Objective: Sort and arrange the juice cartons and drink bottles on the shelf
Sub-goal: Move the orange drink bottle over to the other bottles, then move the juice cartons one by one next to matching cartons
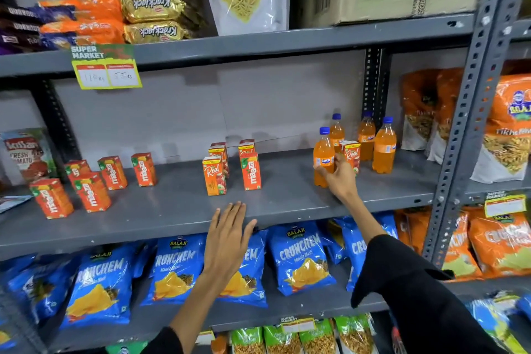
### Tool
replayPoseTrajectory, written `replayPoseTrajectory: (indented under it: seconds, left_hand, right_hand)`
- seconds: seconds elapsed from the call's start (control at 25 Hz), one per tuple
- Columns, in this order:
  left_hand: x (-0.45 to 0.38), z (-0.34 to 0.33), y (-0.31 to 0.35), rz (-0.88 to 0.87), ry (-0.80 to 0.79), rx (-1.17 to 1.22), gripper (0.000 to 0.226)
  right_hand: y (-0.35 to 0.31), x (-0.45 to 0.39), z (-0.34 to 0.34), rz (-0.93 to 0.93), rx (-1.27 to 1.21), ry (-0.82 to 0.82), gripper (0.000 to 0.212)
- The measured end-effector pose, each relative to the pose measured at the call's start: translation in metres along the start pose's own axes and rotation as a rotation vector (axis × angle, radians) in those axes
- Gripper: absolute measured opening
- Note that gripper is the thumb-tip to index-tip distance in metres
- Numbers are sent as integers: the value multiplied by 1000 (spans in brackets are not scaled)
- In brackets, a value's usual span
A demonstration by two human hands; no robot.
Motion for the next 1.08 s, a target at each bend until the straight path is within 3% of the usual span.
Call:
replayPoseTrajectory:
  seconds: [0.44, 0.56, 0.68, 0.88, 1.08]
  left_hand:
    - [0, -3, -1, -49, 95, 33, 59]
    - [0, -1, -1, -49, 102, 31, 59]
    - [1, -1, -2, -62, 77, 26, 60]
    - [11, 4, -20, -76, 84, 6, 60]
    - [20, 15, -60, -11, 100, -9, 63]
  right_hand:
    - [8, -6, -10, -47, 35, 29, 46]
    - [2, 23, -10, -56, 91, 154, 51]
    - [-15, 64, -18, 58, 33, 313, 50]
    - [-45, 65, -78, 84, -22, 121, 51]
    - [-58, 47, -138, -13, 11, -56, 70]
Point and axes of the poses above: each hand's wrist, its own x-axis away from the middle knuckle, its own z-axis out of the back of the hand, y = z × x, the point moved 6 cm from there along -x, towards the middle knuckle, and after that the axes turned 1 degree about -y, right-handed, at the moved point
